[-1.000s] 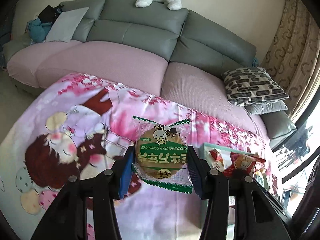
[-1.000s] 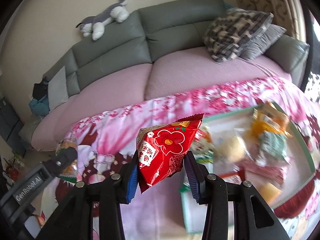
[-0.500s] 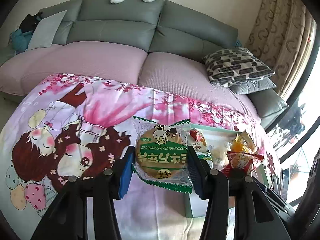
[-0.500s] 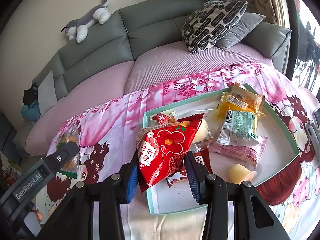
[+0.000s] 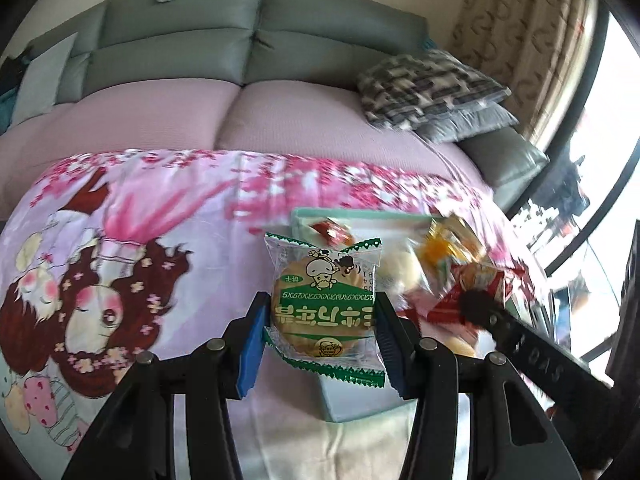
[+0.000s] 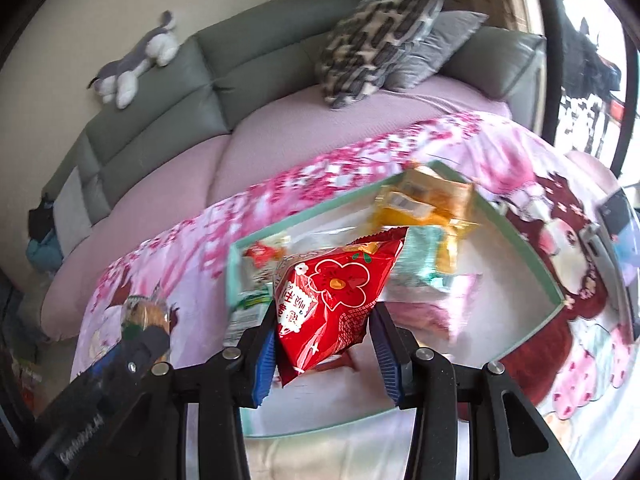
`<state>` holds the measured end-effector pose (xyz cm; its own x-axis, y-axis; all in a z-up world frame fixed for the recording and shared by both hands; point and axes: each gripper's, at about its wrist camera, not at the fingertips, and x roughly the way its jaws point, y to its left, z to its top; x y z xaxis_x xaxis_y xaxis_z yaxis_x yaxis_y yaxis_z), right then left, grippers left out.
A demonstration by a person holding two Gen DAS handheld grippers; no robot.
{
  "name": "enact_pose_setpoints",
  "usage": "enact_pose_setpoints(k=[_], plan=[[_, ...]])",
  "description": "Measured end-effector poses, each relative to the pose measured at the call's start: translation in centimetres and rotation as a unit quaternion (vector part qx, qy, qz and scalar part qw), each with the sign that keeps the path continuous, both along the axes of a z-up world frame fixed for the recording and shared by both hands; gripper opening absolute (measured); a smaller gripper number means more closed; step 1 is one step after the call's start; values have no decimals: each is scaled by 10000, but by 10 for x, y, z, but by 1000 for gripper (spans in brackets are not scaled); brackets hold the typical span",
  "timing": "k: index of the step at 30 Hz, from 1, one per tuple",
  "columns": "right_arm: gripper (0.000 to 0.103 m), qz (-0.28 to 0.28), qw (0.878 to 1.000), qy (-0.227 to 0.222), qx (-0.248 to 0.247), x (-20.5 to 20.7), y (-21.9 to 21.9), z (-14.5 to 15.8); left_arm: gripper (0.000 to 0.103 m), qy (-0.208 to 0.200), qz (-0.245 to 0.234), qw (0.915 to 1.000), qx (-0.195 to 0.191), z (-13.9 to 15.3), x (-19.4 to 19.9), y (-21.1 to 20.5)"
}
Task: Organize snacks
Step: 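Carry the biscuit and red bag over the teal tray, then lower both snacks into the tray and open both grippers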
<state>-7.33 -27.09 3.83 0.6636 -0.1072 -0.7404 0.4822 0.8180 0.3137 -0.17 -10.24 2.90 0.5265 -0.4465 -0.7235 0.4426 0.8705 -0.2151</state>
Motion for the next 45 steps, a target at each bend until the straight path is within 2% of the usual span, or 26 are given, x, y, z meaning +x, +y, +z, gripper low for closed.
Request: enact_pose_setpoints(k=[5, 13, 18, 26, 45], plan=[[47, -188, 9998, 60, 83, -7, -17, -3, 53, 208, -368, 9990, 159, -17, -9, -25], [47, -143, 9995, 172, 236, -4, -22, -13, 53, 344, -724, 9958, 437, -31, -18, -47], [47, -103, 9981, 399, 468, 4, -23, -34, 53, 513, -747, 9942, 585, -45, -15, -51], [47, 29, 9968, 604, 520, 12, -16, -46, 53, 609, -744, 9930, 685, -54, -12, -55], [48, 43, 9956, 809, 480, 18, -15, -54, 53, 805, -661, 9913, 810, -71, 2, -61]])
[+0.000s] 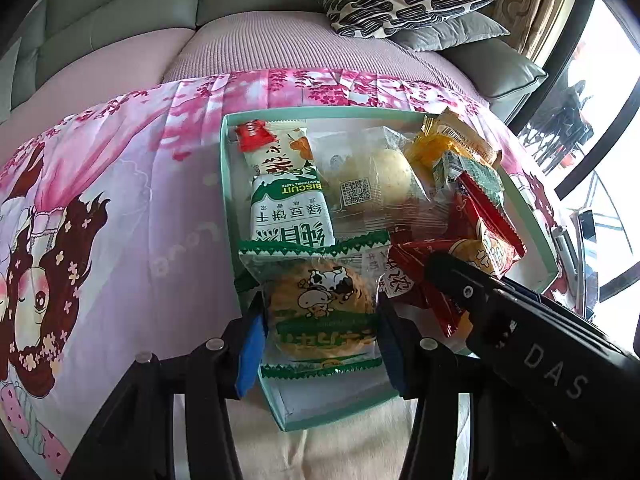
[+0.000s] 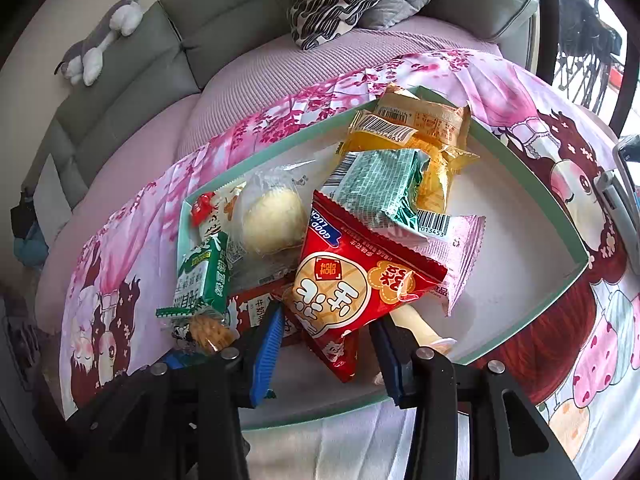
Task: Organize snacks
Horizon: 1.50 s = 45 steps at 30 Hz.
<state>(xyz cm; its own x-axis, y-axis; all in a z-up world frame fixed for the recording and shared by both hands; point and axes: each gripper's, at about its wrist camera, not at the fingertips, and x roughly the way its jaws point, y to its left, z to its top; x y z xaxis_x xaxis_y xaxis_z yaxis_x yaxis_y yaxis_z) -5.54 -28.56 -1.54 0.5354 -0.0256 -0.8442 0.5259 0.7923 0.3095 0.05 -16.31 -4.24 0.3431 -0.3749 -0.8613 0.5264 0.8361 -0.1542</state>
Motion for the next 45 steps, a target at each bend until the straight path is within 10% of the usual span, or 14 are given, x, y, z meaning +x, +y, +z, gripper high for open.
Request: enact_pose_setpoints(k=[30, 45], plan=[[64, -147, 9988, -425, -180, -16, -6, 33, 64, -242, 298, 9981, -486, 43, 0, 37], [103, 48, 9981, 209, -579, -5, 1, 14, 93, -410, 1539, 9870, 202, 29, 30, 88]])
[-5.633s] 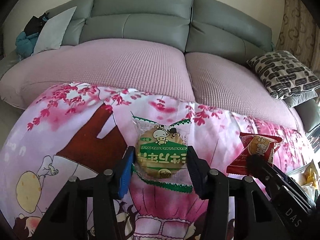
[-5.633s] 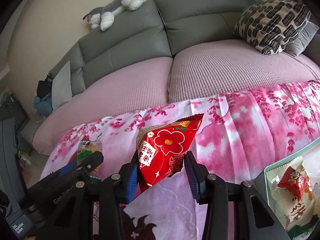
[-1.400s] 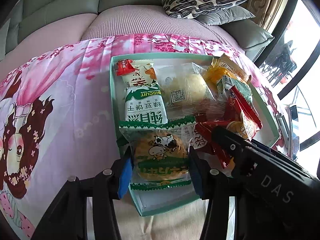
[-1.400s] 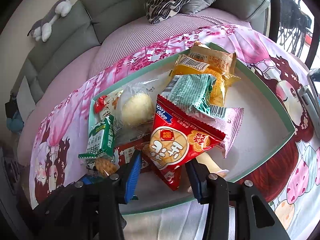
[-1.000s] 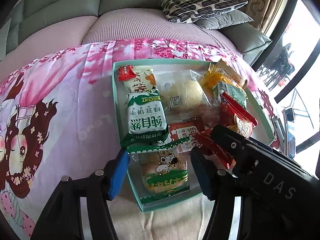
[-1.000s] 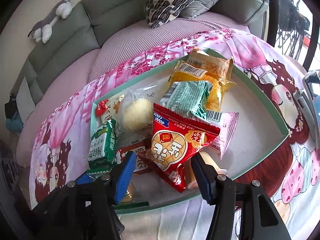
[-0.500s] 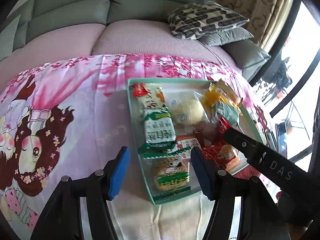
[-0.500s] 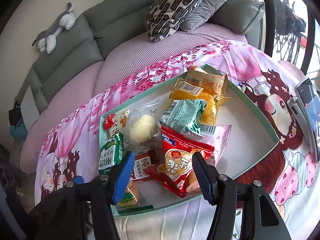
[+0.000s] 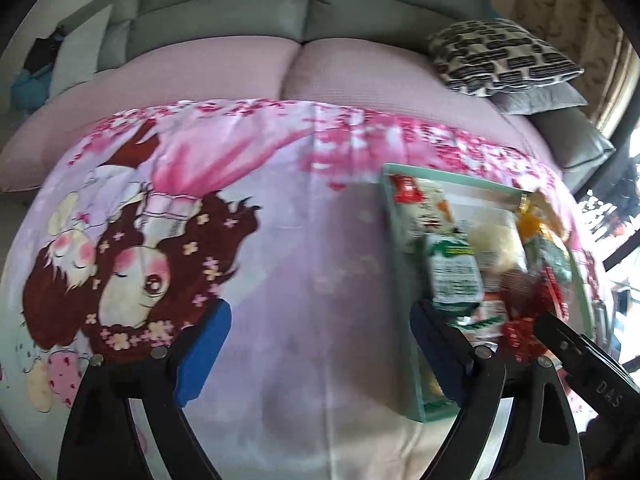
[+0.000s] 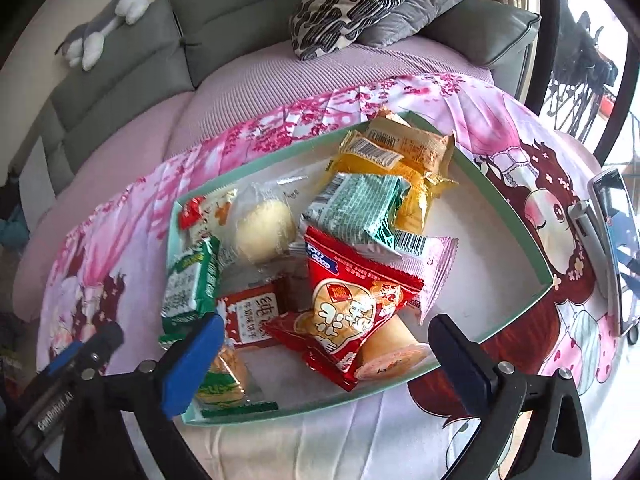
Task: Organize snacks
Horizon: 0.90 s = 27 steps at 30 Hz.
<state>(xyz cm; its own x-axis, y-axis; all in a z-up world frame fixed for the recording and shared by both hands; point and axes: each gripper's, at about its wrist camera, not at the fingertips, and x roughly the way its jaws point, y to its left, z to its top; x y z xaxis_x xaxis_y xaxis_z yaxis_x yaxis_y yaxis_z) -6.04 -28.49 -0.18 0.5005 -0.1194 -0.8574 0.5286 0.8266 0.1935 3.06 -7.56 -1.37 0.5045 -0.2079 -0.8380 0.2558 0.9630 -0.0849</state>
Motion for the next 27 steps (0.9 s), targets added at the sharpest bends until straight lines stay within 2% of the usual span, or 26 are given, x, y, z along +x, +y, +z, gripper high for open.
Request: enact_pose_setpoints(k=[2, 13, 17, 27], plan=[[103, 27, 10000, 77, -52, 1, 1, -3, 98, -13, 65, 10000, 46, -2, 2, 2], [103, 183, 9988, 227, -401, 6, 10, -3, 98, -9, 145, 9990, 420, -7, 2, 0], [103, 198, 9983, 314, -447, 8, 14, -6, 98, -74, 340, 9977, 576, -4, 0, 4], [103, 302, 9974, 140, -633, -10, 32, 2, 98, -157, 410, 9963, 737, 4, -23, 23]])
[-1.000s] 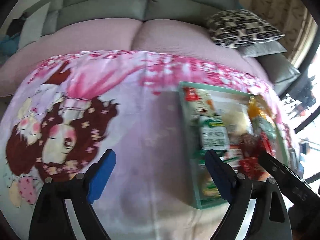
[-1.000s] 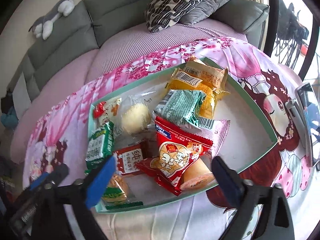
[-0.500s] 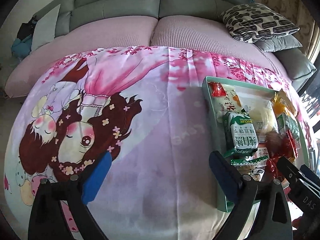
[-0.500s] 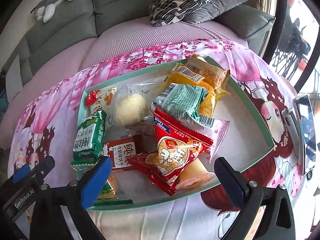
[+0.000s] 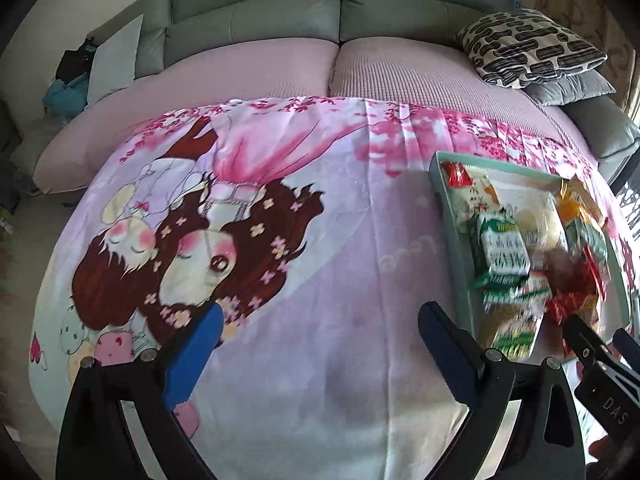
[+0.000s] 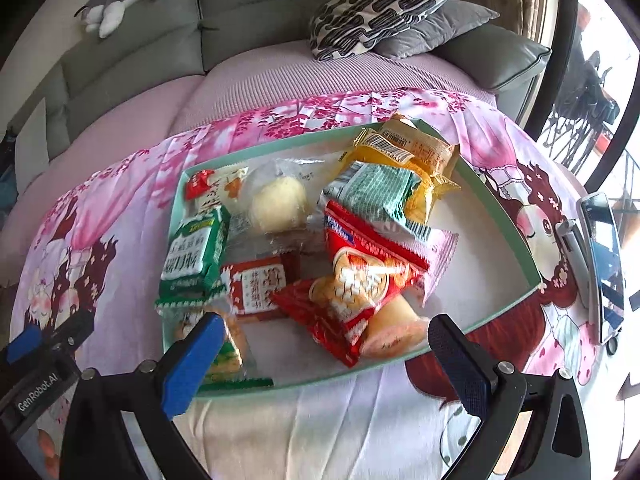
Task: Organize snacks
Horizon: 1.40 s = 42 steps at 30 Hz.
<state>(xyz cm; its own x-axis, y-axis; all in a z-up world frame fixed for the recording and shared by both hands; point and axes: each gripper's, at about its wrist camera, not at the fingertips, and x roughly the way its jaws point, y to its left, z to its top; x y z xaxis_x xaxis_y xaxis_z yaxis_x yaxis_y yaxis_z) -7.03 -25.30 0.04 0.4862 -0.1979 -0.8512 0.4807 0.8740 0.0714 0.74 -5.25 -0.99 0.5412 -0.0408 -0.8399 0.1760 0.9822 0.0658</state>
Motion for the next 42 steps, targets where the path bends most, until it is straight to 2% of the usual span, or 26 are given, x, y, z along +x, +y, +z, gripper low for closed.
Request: enact_pose_setpoints(k=[6, 14, 29, 42], plan=[[103, 52, 10000, 15, -82, -22, 11, -2, 98, 139, -66, 9992, 369, -11, -28, 15], [103, 69, 9999, 2, -126, -44, 20, -2, 98, -15, -68, 9996, 279, -3, -46, 28], [103, 190, 9997, -74, -118, -41, 25, -3, 98, 53, -75, 9997, 246, -7, -43, 27], [103, 287, 9995, -73, -94, -37, 28, -6, 98, 285, -43, 9991, 302, -21, -34, 31]])
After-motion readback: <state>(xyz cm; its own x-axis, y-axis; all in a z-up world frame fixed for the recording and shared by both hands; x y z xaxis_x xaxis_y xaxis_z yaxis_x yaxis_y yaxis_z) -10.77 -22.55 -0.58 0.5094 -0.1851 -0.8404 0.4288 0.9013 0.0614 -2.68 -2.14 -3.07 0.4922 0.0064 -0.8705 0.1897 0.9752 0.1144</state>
